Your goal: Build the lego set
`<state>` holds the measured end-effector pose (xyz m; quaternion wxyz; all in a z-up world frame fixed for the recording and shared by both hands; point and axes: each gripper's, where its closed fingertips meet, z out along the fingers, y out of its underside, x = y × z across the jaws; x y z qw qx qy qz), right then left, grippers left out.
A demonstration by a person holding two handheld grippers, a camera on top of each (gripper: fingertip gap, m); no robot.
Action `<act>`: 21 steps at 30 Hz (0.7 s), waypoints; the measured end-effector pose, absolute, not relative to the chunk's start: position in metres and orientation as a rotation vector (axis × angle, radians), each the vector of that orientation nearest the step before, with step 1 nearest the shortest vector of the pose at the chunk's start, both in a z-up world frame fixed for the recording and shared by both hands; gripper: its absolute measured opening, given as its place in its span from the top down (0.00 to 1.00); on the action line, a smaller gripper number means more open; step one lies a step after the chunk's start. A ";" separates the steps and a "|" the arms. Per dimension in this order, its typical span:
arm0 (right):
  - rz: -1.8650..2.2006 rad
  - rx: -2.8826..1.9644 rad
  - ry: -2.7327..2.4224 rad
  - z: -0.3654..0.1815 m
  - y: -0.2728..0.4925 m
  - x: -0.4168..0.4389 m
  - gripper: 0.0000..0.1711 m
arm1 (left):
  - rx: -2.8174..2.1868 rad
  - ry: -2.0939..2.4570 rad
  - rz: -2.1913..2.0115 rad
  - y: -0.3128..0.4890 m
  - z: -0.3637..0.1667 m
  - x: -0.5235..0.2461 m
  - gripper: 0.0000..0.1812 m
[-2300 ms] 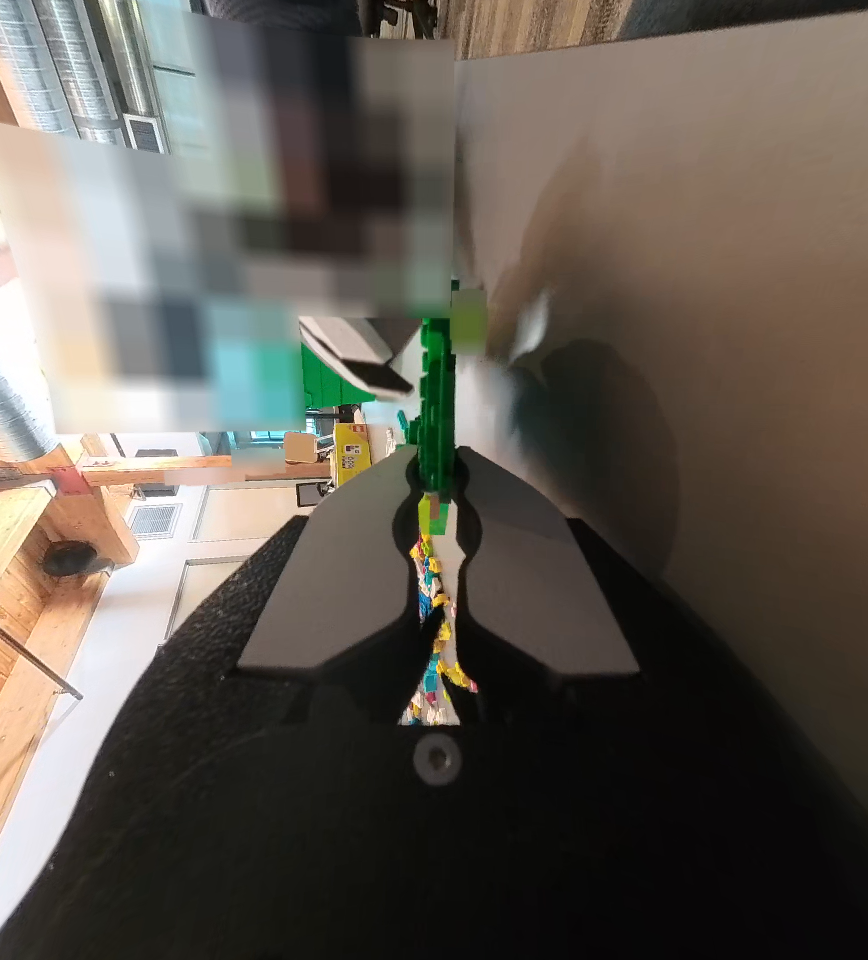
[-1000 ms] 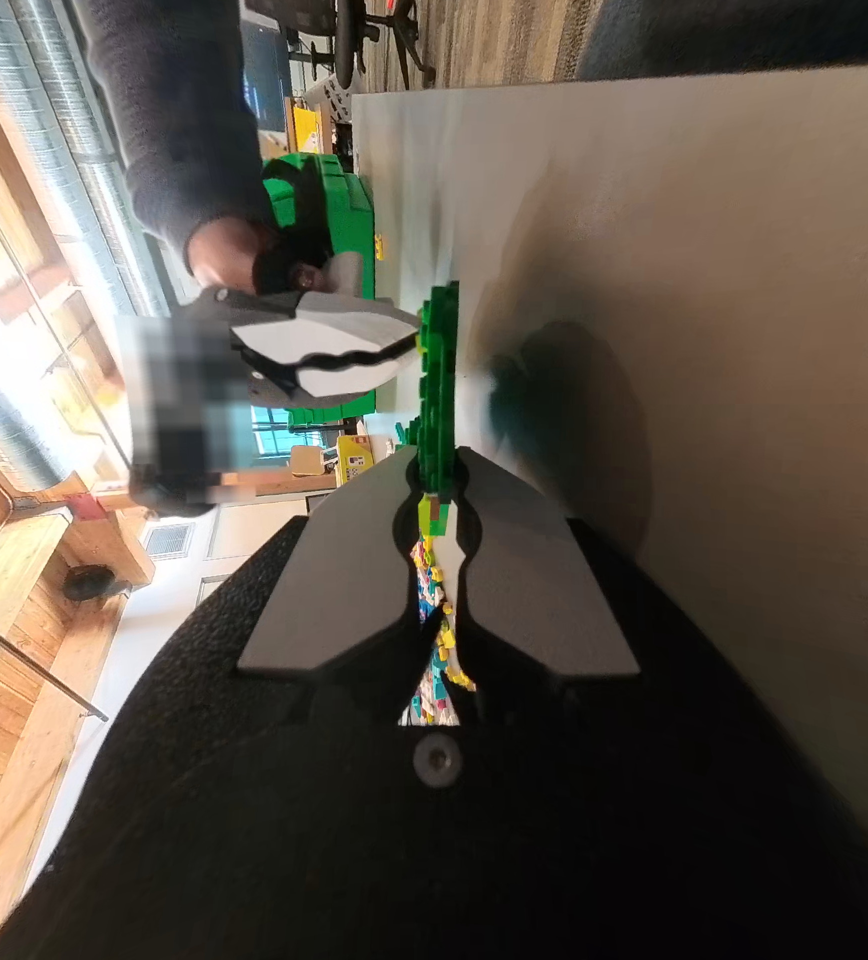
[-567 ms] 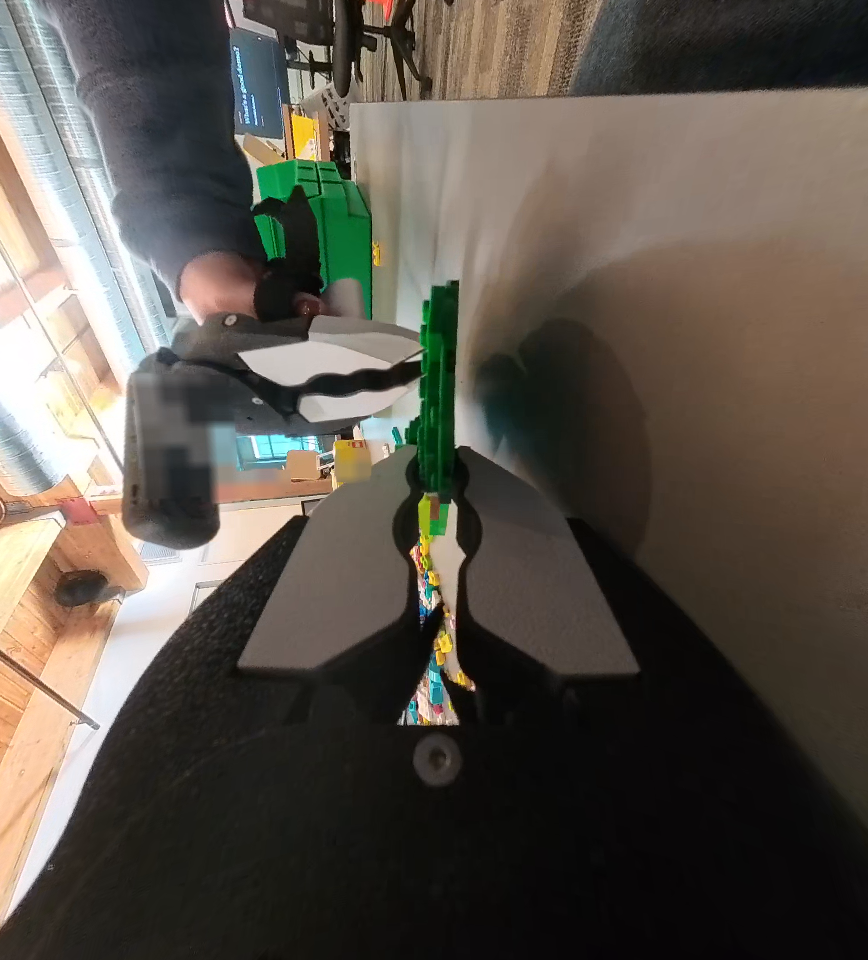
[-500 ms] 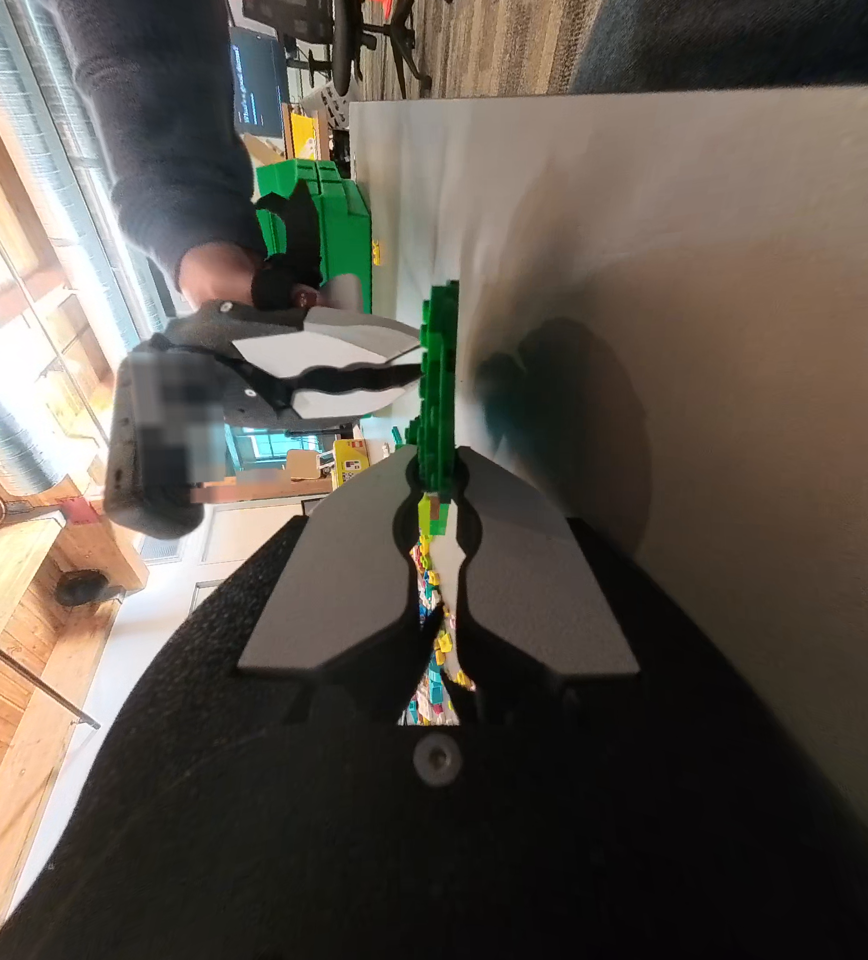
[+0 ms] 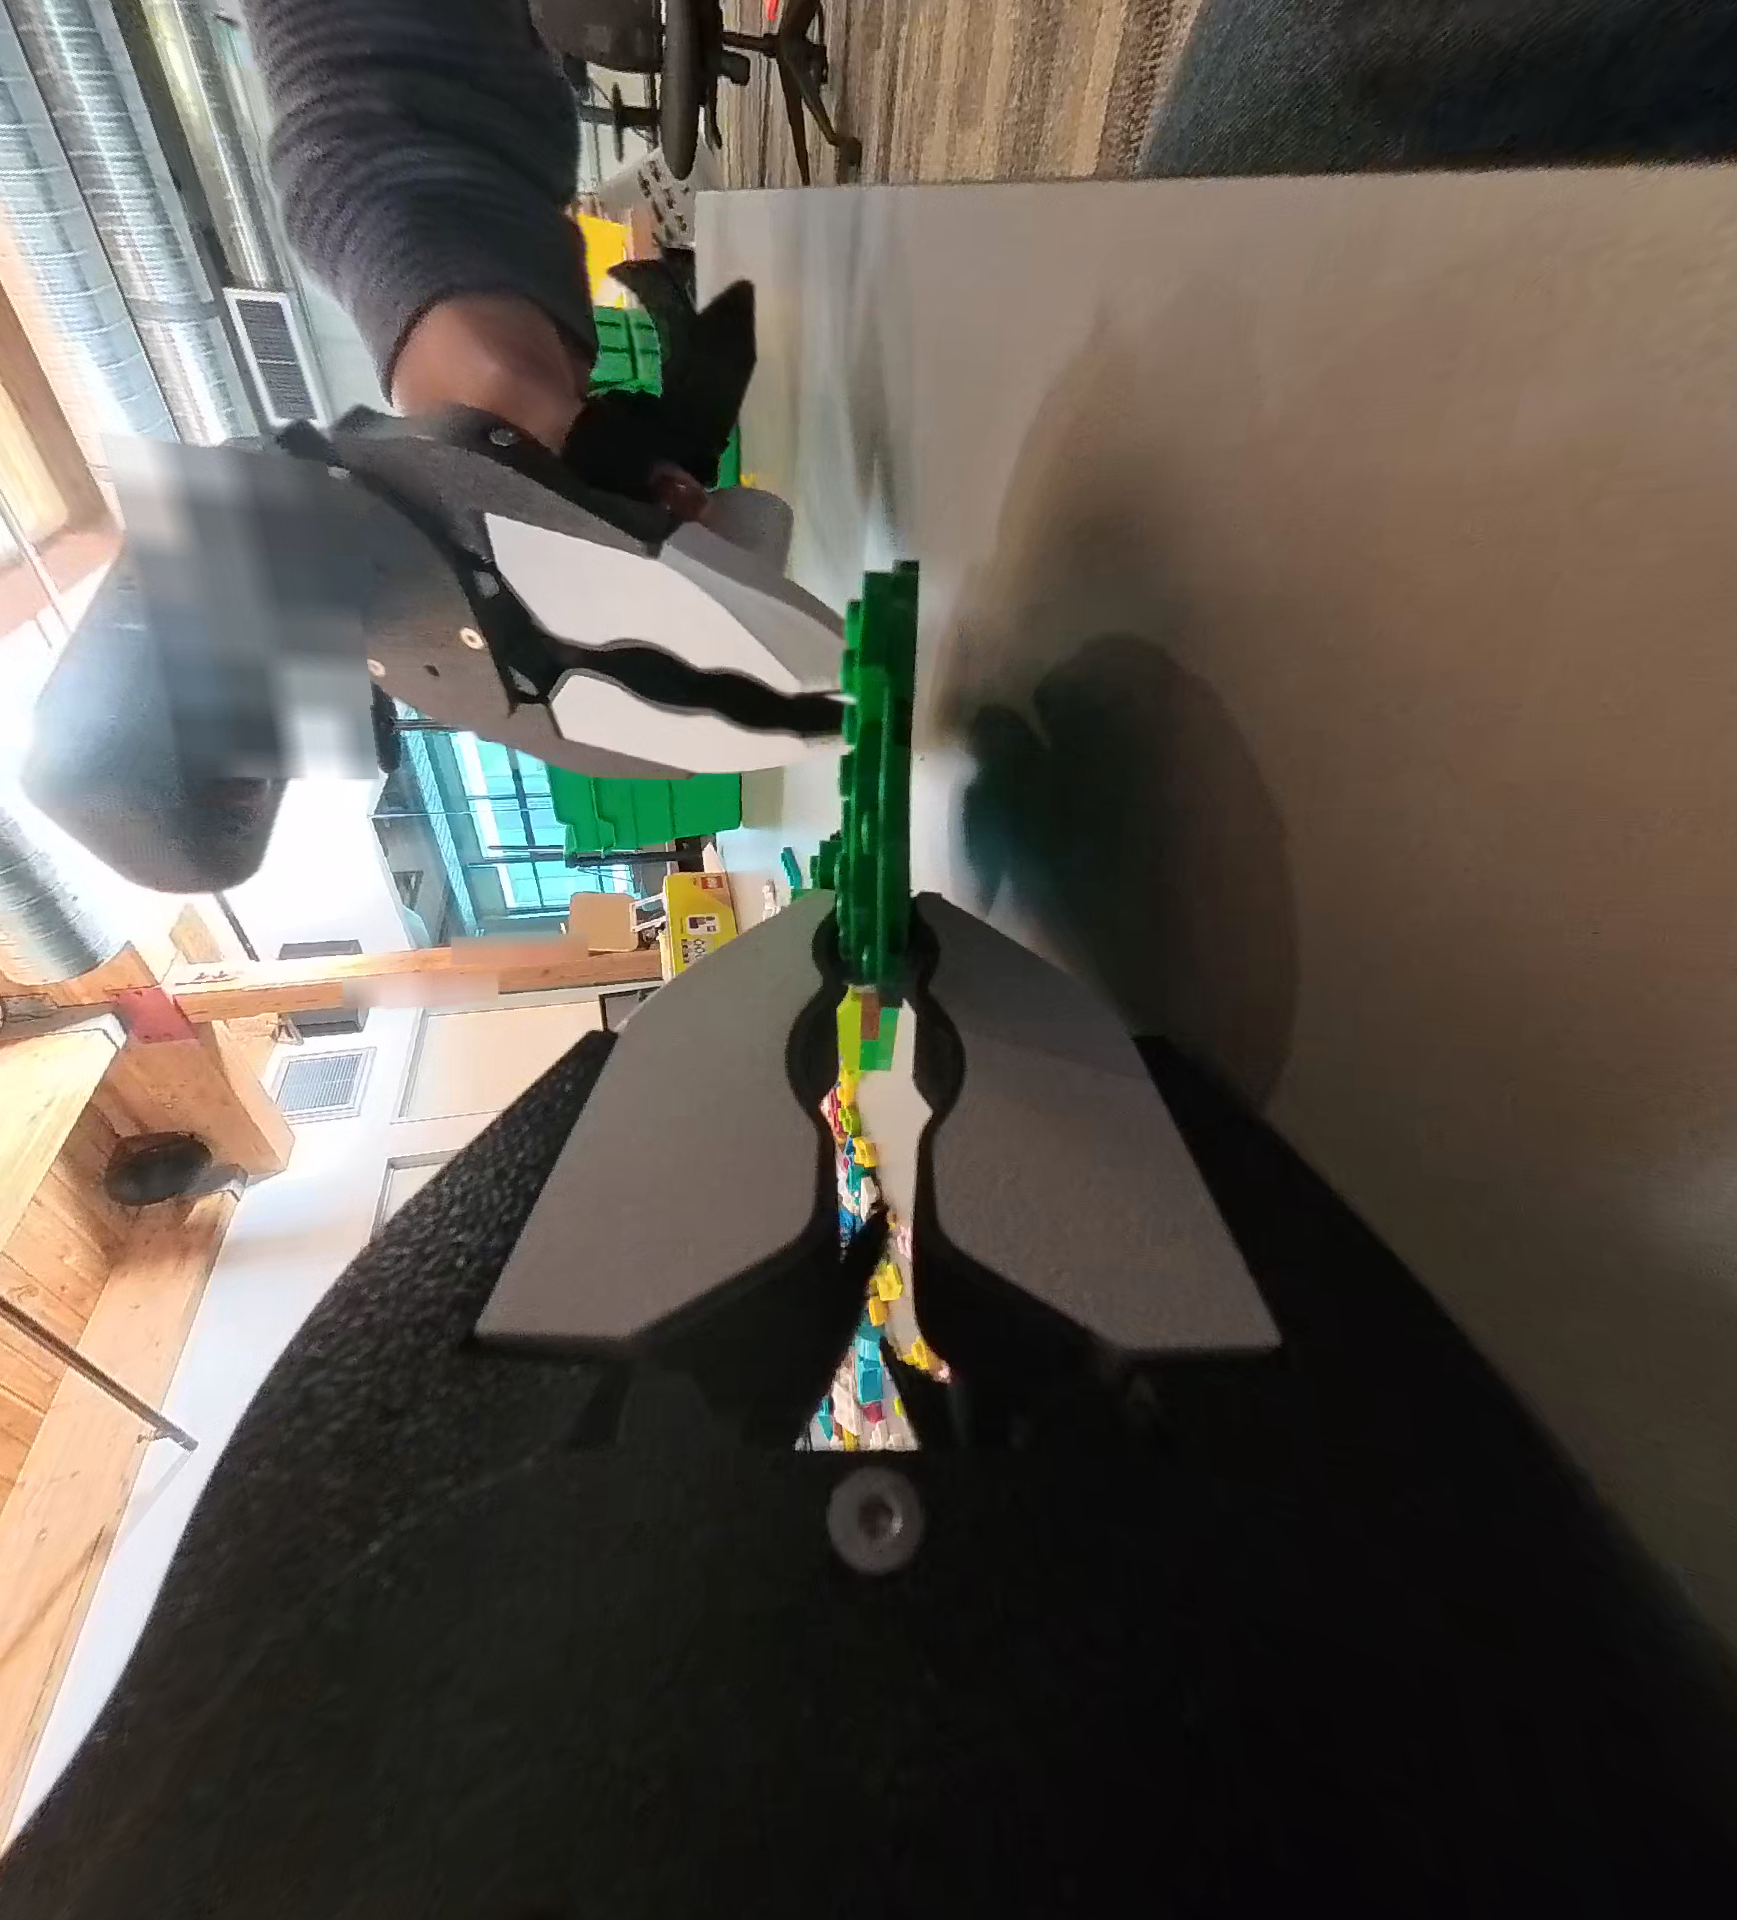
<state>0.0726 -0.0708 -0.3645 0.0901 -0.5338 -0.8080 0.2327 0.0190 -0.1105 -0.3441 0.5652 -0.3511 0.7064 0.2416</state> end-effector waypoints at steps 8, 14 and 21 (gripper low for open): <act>0.824 -1.629 -2.272 -0.359 -0.072 0.063 0.96 | -0.834 1.659 0.561 -0.110 -0.343 0.019 0.95; 1.281 -1.597 -1.948 -0.323 -0.090 0.024 0.96 | -0.843 1.658 0.554 -0.110 -0.342 0.020 0.95; 1.222 -1.578 -2.059 -0.327 -0.100 0.017 0.96 | -0.855 1.653 0.535 -0.110 -0.341 0.020 0.95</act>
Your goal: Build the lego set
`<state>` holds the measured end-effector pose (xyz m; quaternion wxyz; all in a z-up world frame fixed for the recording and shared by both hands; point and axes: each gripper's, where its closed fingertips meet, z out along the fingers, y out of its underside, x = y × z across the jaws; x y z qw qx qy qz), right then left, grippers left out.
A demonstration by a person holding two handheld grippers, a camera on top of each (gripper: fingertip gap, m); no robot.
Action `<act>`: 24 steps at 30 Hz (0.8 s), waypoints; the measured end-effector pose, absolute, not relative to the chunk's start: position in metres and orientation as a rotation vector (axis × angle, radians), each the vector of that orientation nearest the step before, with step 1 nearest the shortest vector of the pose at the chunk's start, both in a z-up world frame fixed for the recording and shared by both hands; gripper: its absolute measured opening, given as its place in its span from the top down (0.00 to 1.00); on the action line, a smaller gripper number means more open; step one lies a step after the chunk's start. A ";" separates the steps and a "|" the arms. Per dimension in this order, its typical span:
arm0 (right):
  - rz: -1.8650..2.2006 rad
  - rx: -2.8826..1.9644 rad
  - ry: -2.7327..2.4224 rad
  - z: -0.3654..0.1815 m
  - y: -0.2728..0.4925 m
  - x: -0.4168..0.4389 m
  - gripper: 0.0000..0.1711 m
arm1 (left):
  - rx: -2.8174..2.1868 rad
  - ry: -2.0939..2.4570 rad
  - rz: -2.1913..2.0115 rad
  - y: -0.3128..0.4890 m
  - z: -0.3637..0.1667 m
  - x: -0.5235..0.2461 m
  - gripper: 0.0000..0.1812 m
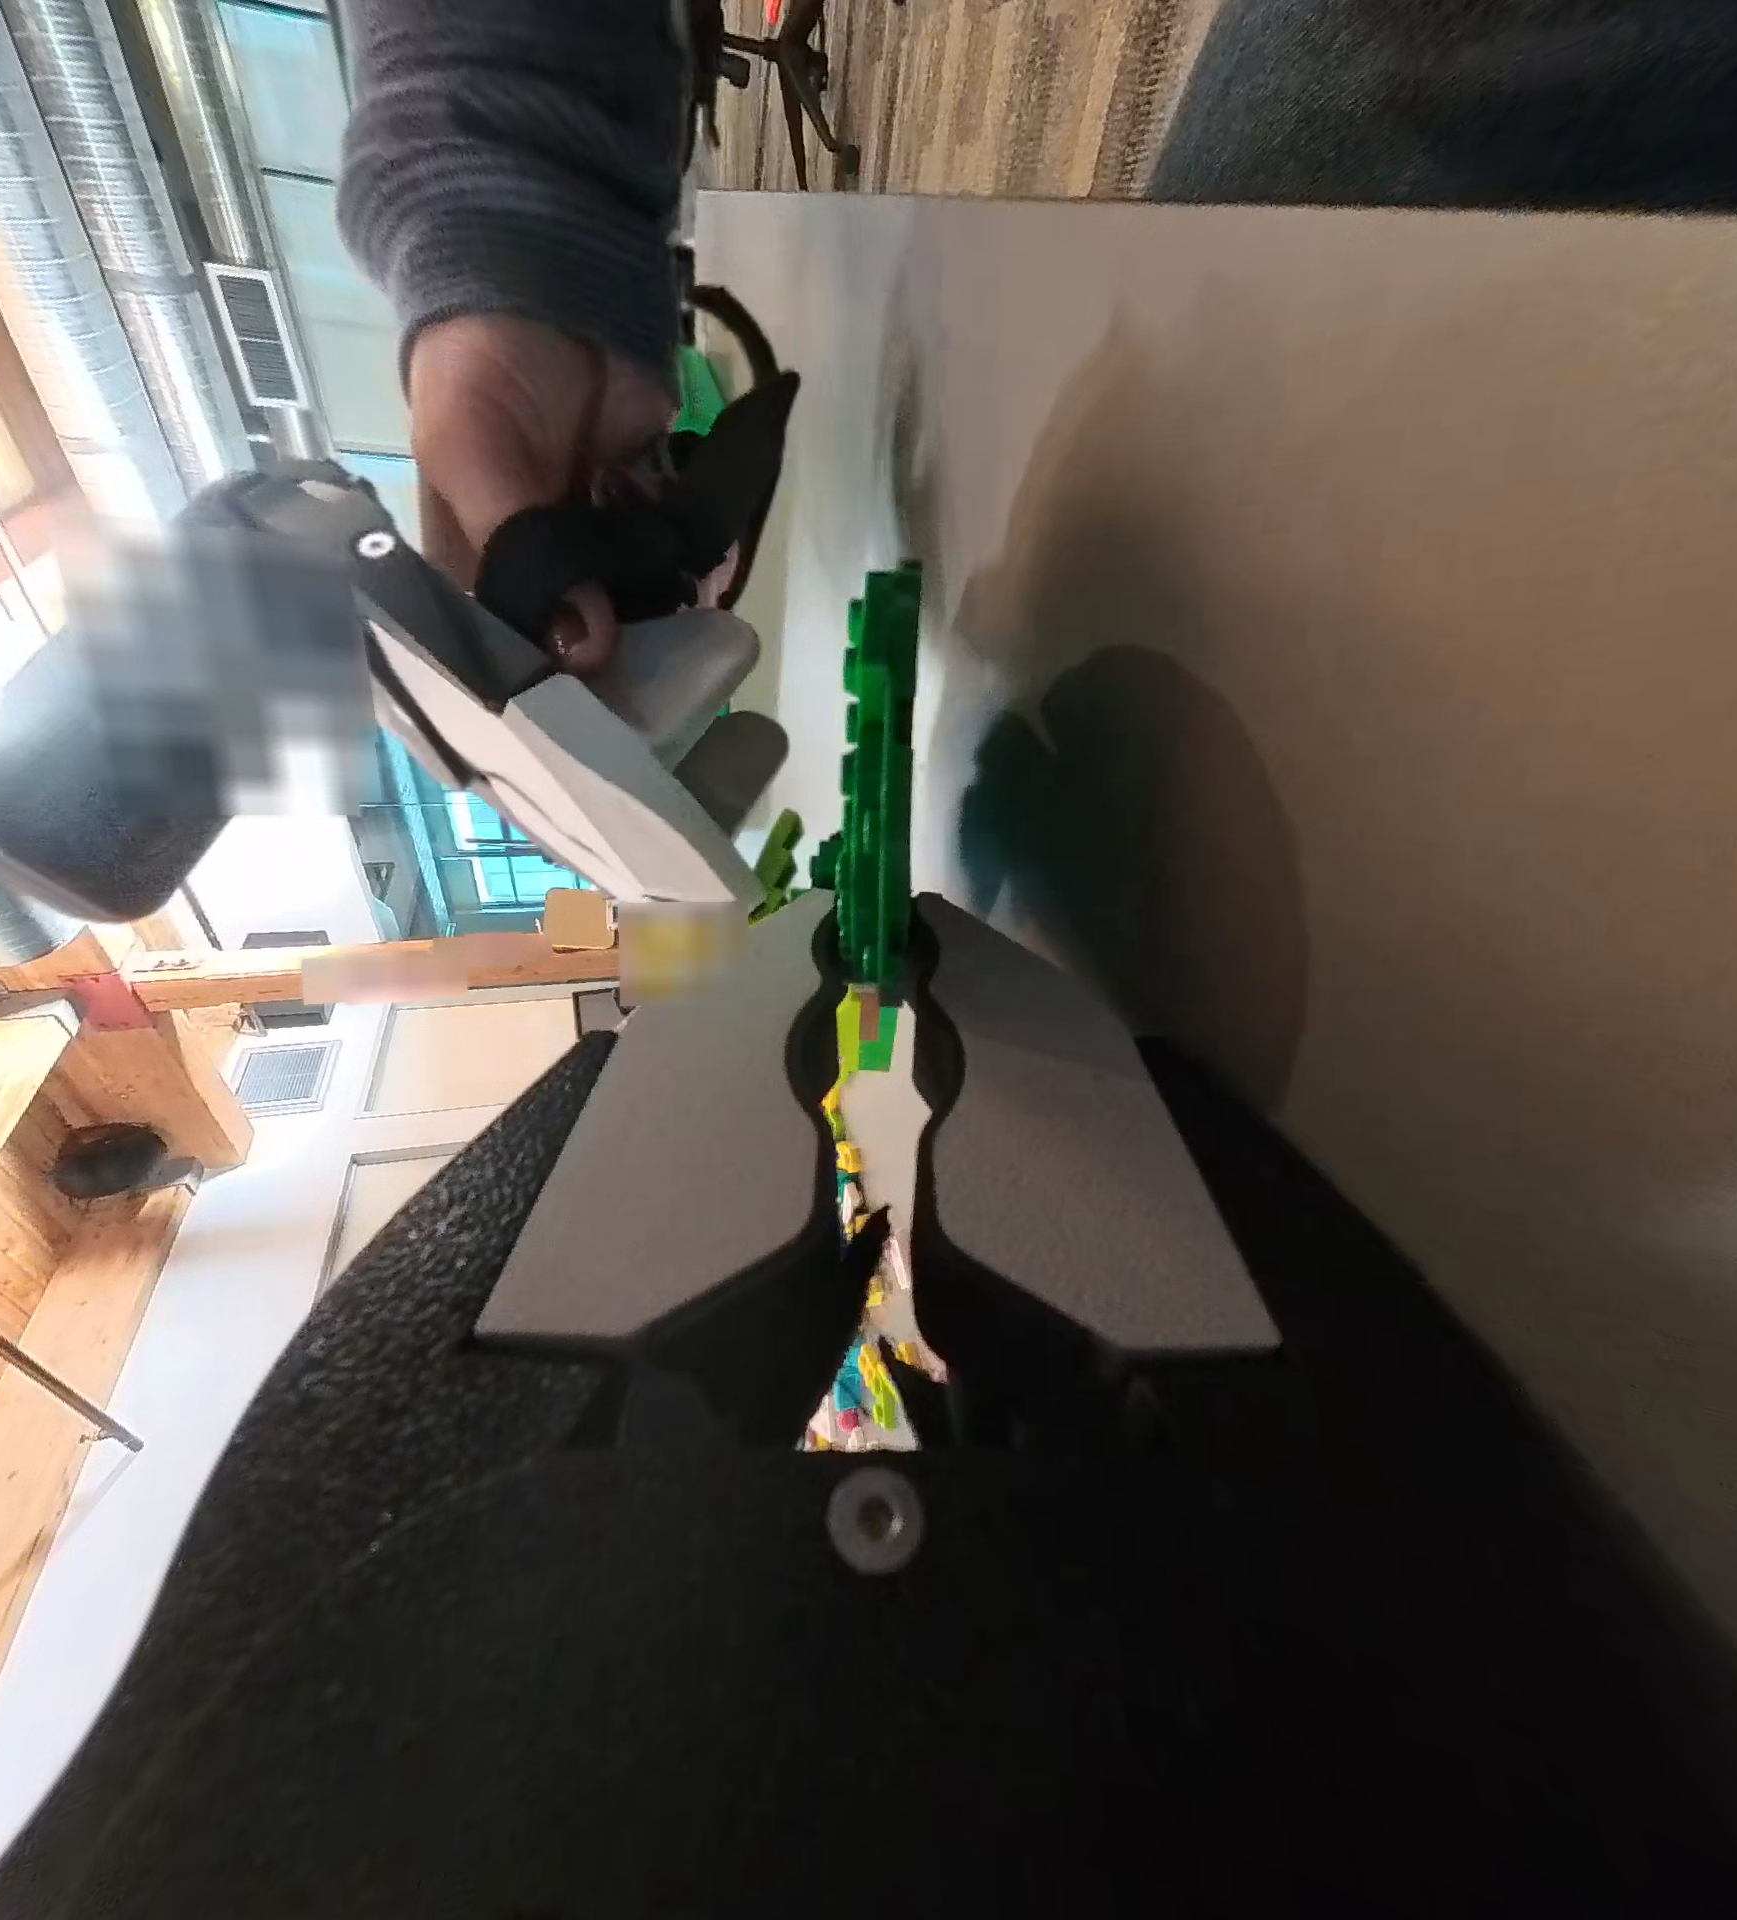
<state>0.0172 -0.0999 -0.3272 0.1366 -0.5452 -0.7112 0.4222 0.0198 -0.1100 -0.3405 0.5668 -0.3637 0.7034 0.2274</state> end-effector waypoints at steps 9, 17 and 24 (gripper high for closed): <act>1.023 -1.586 -2.259 -0.331 -0.102 0.025 0.96 | -0.823 1.669 0.559 -0.112 -0.340 0.021 0.95; 0.956 -1.551 -2.322 -0.330 -0.102 0.024 0.96 | -0.797 1.673 0.604 -0.114 -0.339 0.021 0.95; 0.846 -1.497 -2.378 -0.330 -0.101 0.024 0.96 | -0.787 1.677 0.632 -0.114 -0.338 0.021 0.95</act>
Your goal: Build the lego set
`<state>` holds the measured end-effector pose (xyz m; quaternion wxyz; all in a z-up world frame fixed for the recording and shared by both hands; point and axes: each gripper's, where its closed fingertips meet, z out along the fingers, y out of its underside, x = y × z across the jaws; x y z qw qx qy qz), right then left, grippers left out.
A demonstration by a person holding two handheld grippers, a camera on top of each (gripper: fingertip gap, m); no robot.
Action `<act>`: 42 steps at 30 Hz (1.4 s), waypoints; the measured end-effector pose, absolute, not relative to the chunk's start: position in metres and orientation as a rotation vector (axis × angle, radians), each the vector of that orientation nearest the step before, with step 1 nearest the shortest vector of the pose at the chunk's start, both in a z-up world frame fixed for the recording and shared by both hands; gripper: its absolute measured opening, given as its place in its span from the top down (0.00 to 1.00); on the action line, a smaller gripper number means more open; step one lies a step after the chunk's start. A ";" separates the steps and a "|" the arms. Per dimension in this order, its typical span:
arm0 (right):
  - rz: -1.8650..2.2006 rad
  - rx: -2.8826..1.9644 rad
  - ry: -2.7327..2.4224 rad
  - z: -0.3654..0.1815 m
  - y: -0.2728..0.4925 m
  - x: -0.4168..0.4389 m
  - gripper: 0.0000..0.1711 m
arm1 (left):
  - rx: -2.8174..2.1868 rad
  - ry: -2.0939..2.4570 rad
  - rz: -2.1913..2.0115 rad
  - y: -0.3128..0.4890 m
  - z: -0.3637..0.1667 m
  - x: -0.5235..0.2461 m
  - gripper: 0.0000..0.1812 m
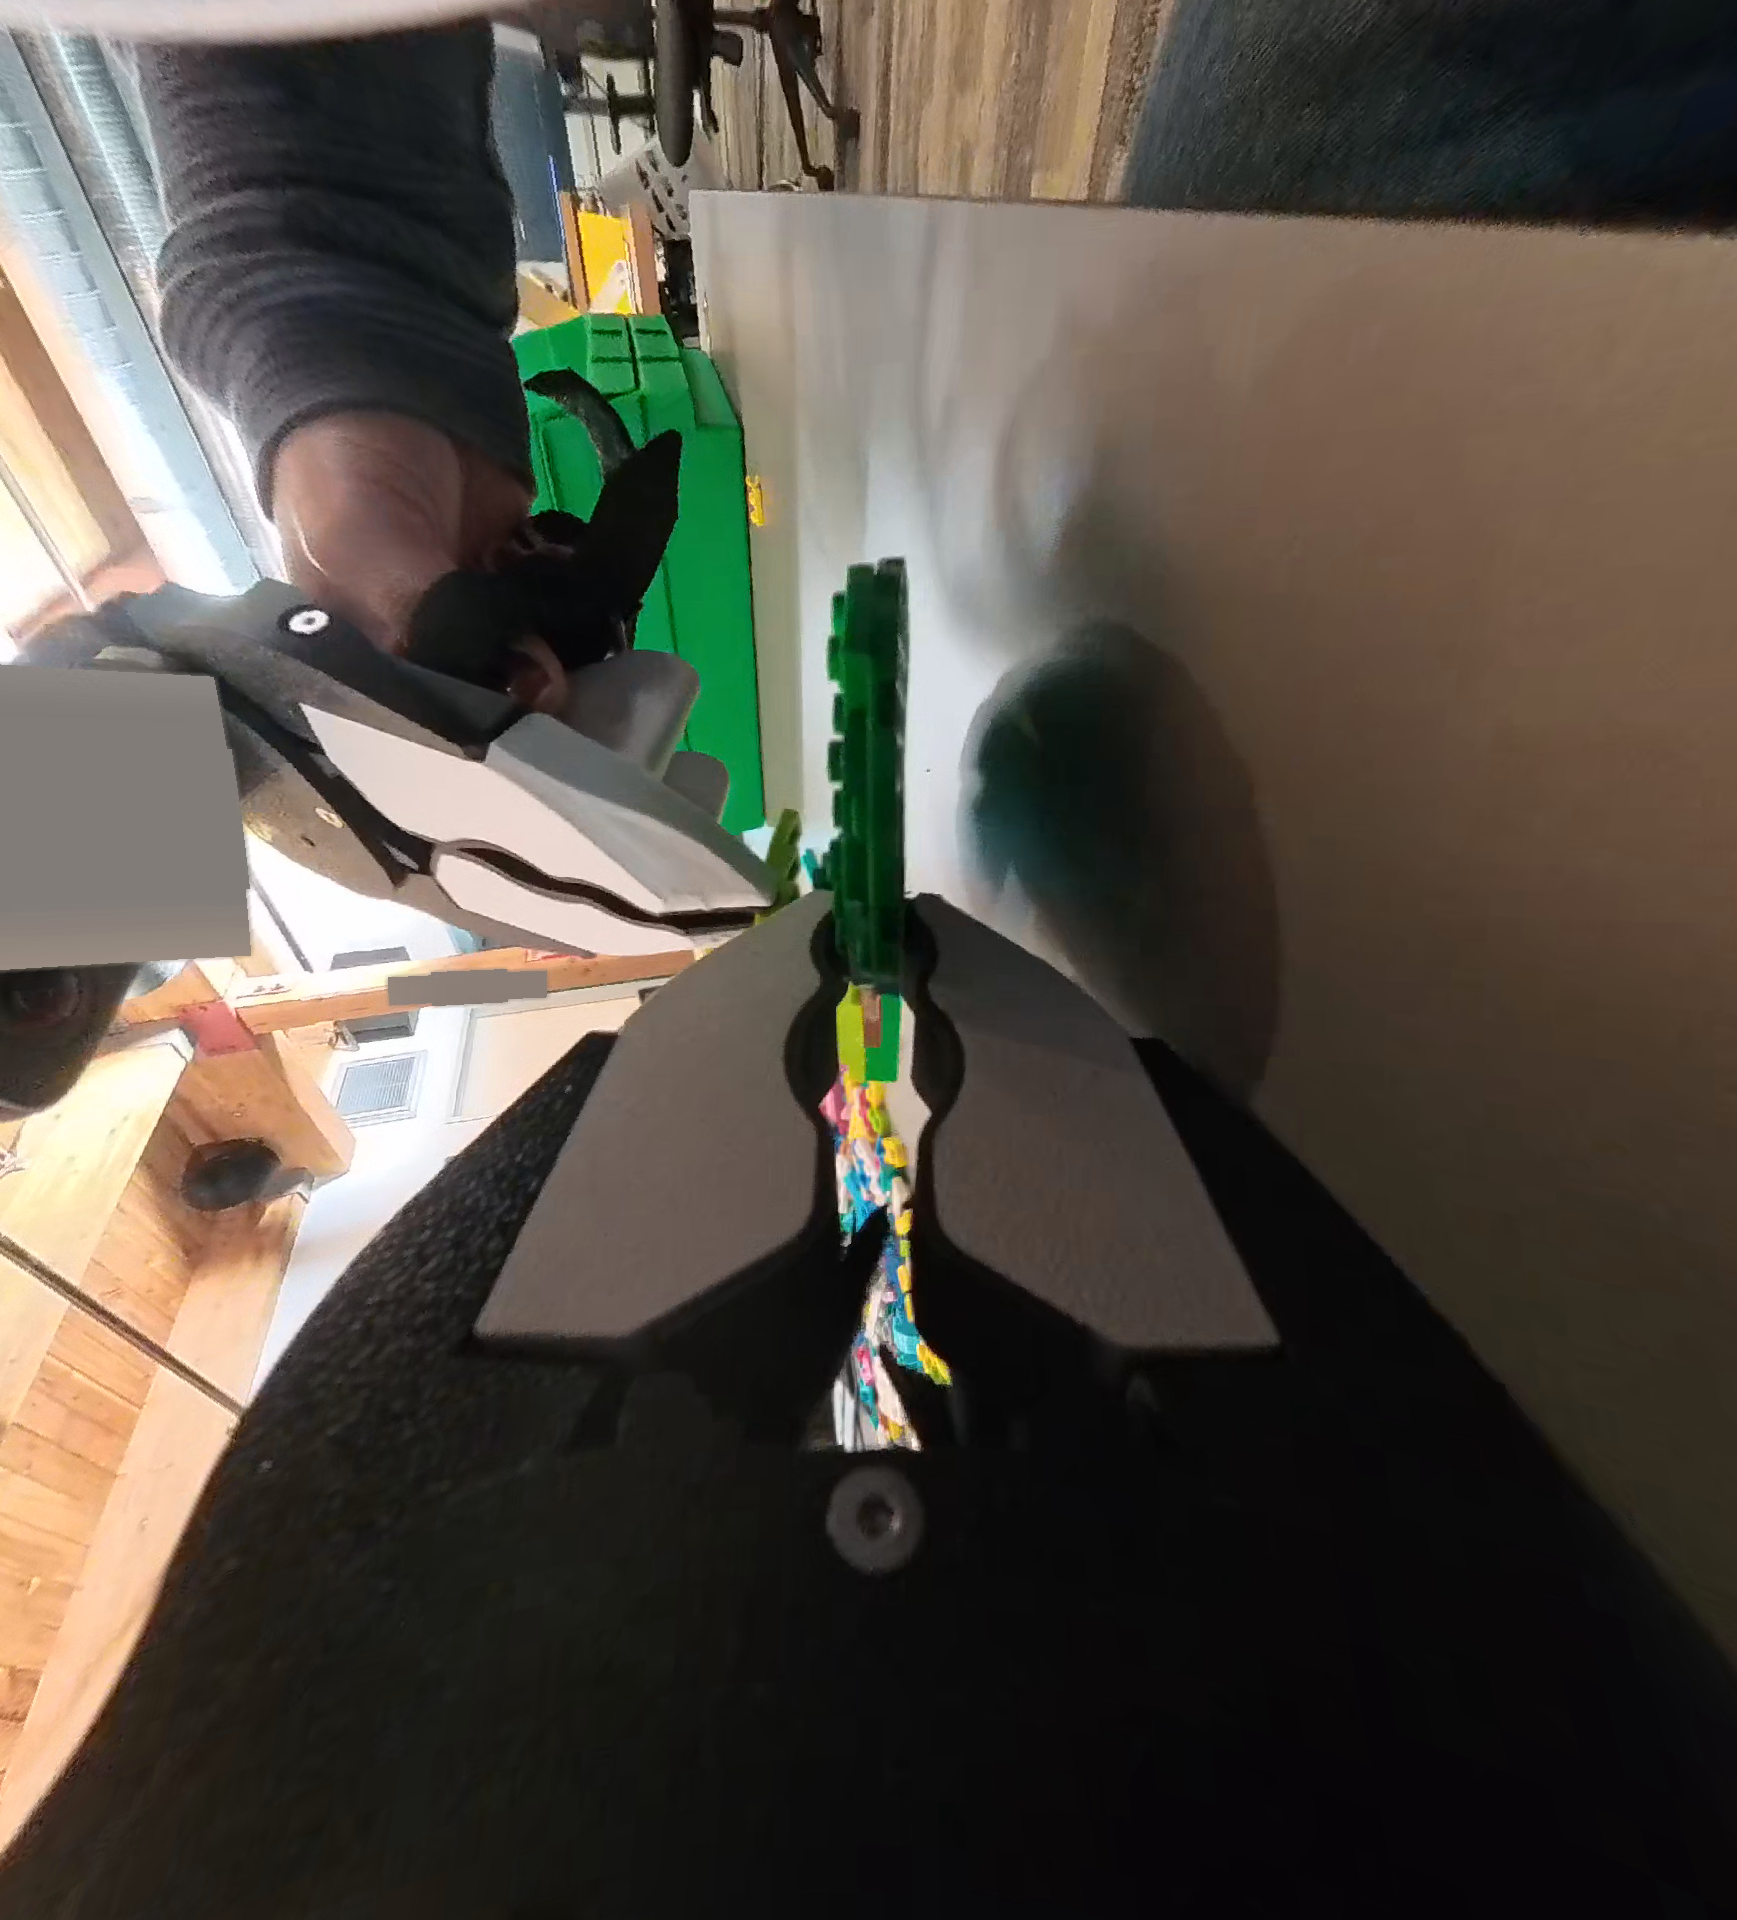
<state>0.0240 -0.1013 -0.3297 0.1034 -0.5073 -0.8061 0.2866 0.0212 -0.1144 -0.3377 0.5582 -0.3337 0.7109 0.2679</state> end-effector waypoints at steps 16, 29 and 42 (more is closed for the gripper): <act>0.569 -1.343 -2.630 -0.335 -0.101 0.027 0.96 | -0.786 1.720 0.636 -0.118 -0.342 0.022 0.96; 0.720 -1.365 -2.480 -0.330 -0.102 0.026 0.96 | -0.769 1.688 0.629 -0.119 -0.340 0.023 0.96; 0.825 -1.415 -2.375 -0.325 -0.102 0.027 0.95 | -0.773 1.670 0.627 -0.118 -0.339 0.024 0.96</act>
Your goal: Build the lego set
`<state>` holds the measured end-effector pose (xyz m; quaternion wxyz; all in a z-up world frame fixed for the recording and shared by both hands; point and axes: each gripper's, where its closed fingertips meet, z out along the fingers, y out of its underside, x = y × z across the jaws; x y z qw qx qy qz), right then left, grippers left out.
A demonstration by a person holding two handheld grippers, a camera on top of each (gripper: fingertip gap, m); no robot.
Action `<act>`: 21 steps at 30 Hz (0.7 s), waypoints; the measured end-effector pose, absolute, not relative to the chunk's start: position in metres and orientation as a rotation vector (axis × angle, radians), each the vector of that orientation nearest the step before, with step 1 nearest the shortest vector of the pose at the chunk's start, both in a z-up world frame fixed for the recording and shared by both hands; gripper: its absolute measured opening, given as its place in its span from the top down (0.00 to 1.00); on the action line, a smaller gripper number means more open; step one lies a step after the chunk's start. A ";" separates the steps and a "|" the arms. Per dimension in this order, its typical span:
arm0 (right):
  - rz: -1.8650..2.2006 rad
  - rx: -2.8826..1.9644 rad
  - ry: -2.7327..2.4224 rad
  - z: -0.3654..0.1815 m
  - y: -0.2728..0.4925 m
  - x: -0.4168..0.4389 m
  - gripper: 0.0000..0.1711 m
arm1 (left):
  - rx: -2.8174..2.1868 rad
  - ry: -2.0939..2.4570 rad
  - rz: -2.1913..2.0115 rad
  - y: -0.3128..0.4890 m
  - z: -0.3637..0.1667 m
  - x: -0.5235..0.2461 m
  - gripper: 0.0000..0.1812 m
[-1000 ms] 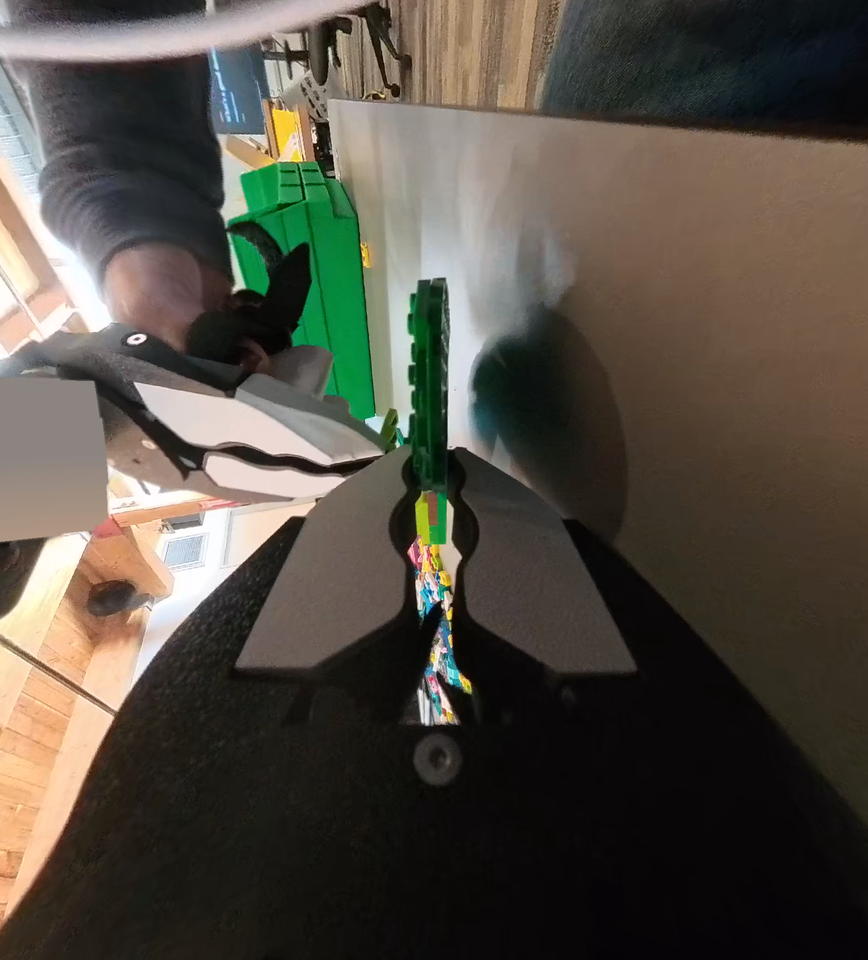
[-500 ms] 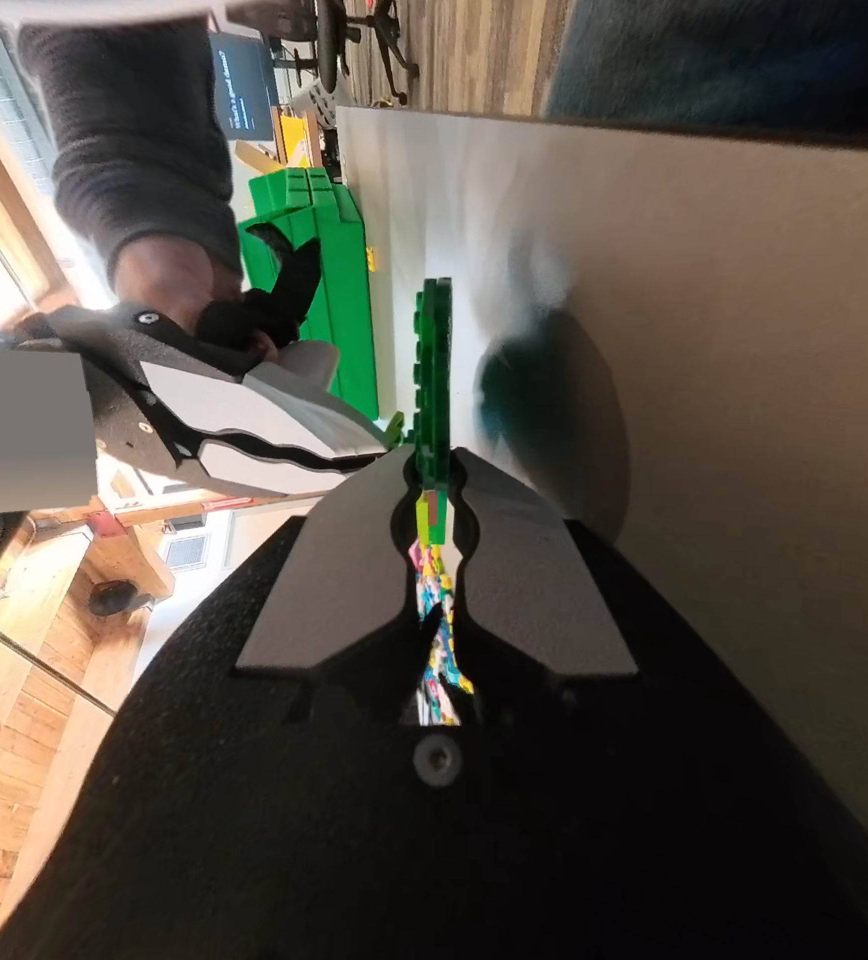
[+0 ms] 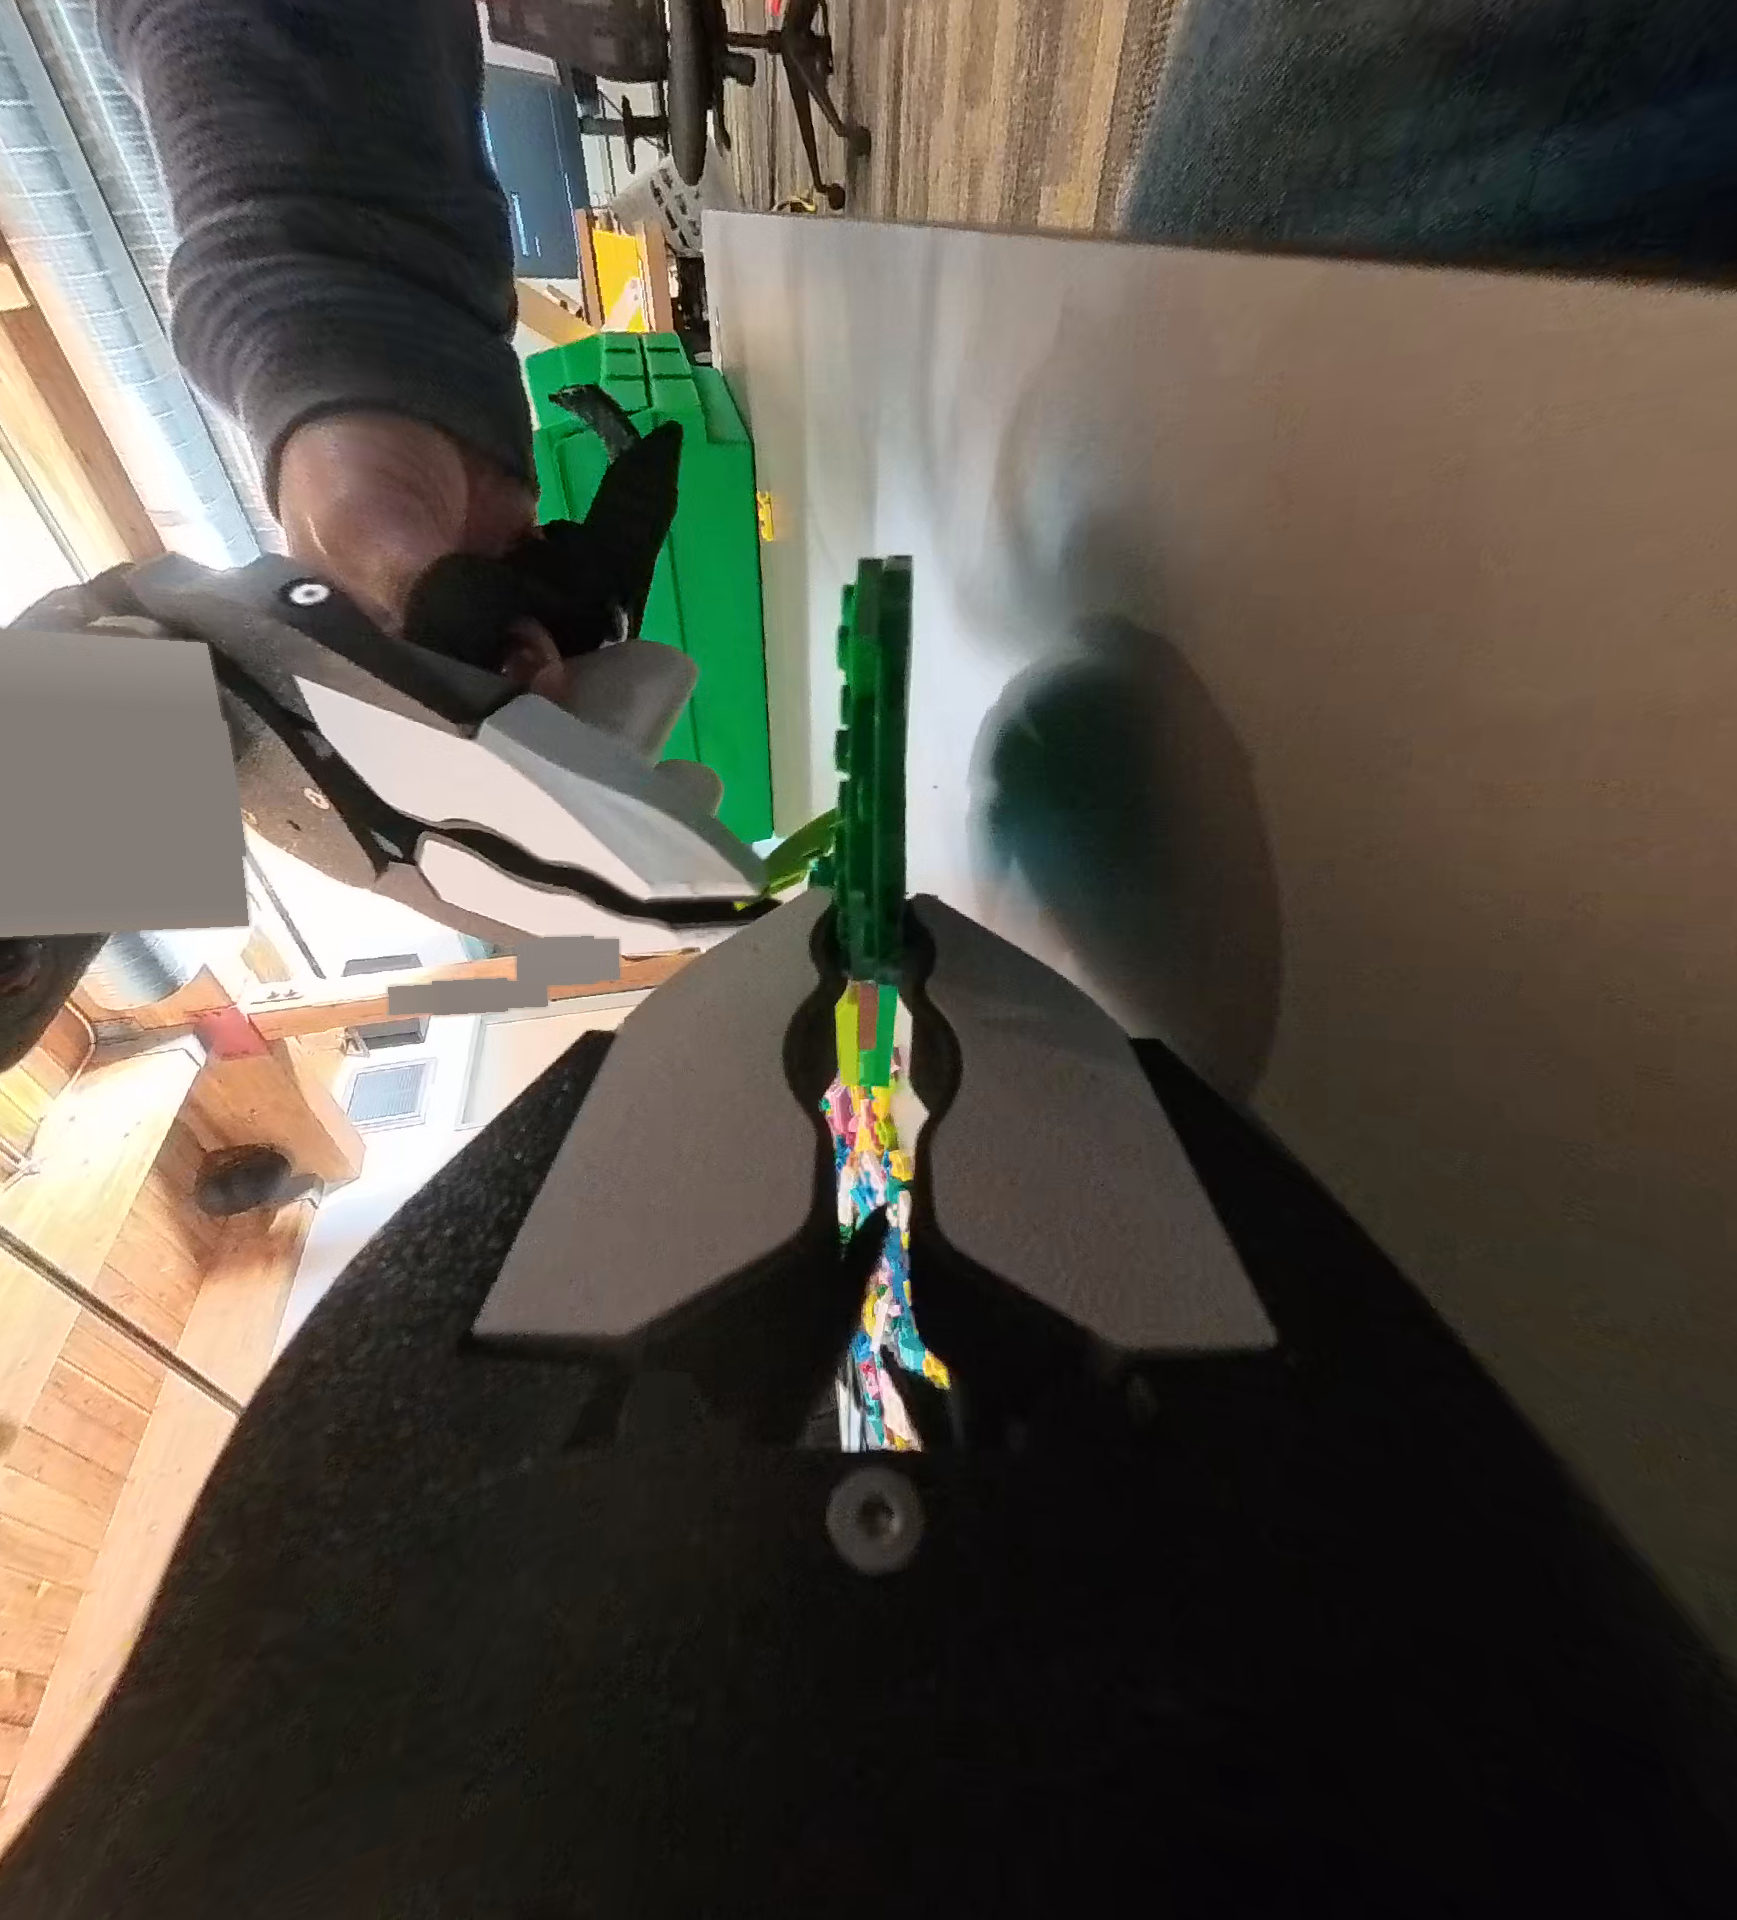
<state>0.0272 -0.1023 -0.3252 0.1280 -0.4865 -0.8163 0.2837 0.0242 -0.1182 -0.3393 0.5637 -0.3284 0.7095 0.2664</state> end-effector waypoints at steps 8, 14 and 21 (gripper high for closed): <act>0.958 -1.347 -2.362 -0.317 -0.112 0.025 0.96 | -0.778 1.674 0.612 -0.118 -0.340 0.025 0.96; 0.879 -1.212 -2.436 -0.326 -0.126 0.022 0.95 | -0.775 1.674 0.611 -0.118 -0.340 0.026 0.96; 0.892 -1.204 -2.397 -0.325 -0.123 0.024 0.92 | -0.789 1.677 0.597 -0.117 -0.341 0.027 0.95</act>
